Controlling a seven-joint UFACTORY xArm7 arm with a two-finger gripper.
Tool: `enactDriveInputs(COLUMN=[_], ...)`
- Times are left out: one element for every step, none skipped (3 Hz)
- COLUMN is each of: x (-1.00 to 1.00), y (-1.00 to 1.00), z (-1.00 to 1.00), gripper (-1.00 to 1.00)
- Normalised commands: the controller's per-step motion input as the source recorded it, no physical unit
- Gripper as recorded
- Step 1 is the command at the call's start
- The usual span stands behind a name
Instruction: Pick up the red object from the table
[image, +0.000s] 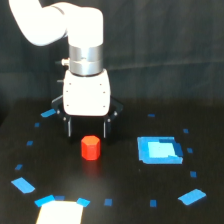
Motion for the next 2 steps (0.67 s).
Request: enactDriveInputs(x=[0.15,-0.48], y=[-1.00,-0.50], z=[-0.78,-1.00], gripper=[-0.30,-1.00])
